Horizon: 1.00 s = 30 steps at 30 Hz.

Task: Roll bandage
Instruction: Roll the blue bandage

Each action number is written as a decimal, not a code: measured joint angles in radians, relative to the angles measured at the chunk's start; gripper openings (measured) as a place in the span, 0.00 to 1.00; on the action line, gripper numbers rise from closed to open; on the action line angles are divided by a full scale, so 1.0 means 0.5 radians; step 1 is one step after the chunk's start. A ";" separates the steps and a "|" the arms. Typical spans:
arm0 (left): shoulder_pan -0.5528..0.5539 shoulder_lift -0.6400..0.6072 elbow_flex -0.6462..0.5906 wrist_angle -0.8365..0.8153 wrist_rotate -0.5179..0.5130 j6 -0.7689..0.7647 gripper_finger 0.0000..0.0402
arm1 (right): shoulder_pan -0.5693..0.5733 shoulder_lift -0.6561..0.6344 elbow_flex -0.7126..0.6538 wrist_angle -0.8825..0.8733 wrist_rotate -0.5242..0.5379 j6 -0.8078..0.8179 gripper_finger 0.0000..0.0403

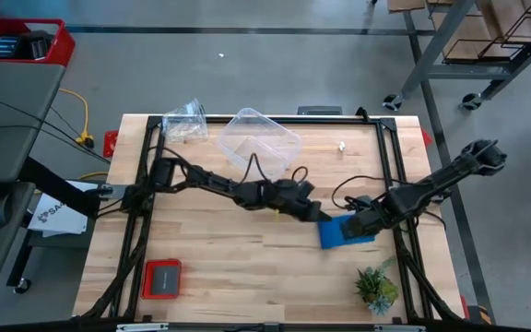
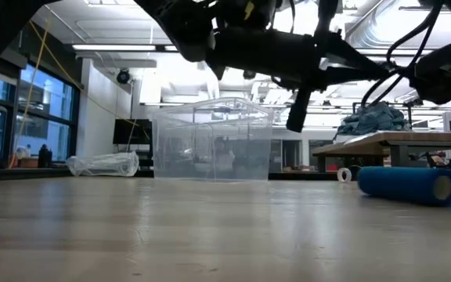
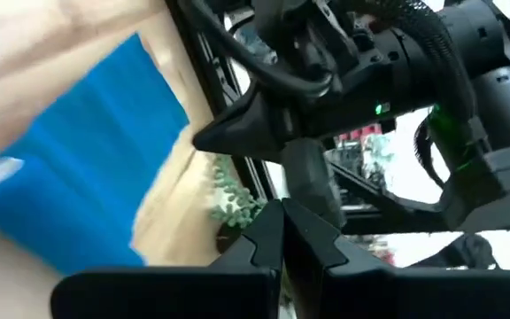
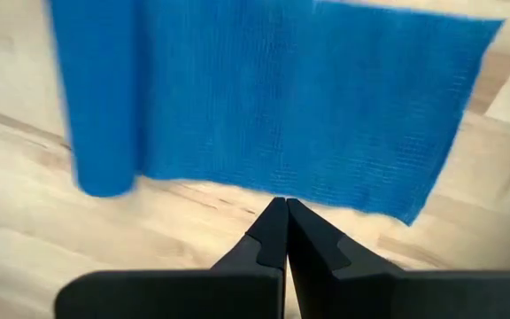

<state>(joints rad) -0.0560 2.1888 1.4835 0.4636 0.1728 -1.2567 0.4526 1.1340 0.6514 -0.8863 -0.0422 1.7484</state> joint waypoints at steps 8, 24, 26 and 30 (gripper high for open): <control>0.087 -0.253 0.001 -0.386 0.171 0.349 0.00 | 0.004 -0.251 0.001 -0.039 0.199 0.094 0.00; 0.221 -1.028 -0.041 -1.710 -0.462 1.397 0.00 | -0.061 -0.073 0.002 0.307 0.273 -0.046 0.00; 0.243 -1.136 -0.106 -1.736 -0.520 1.435 0.00 | -0.085 -0.013 0.002 0.401 0.293 -0.059 0.00; 0.274 -1.368 -0.263 -1.728 -0.611 1.437 0.00 | -0.135 0.057 0.002 0.729 0.434 -0.149 0.00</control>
<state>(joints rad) 0.0809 1.5051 1.3518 -0.4004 -0.1326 -0.5381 0.3852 1.1624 0.6521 -0.5216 0.1748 1.6741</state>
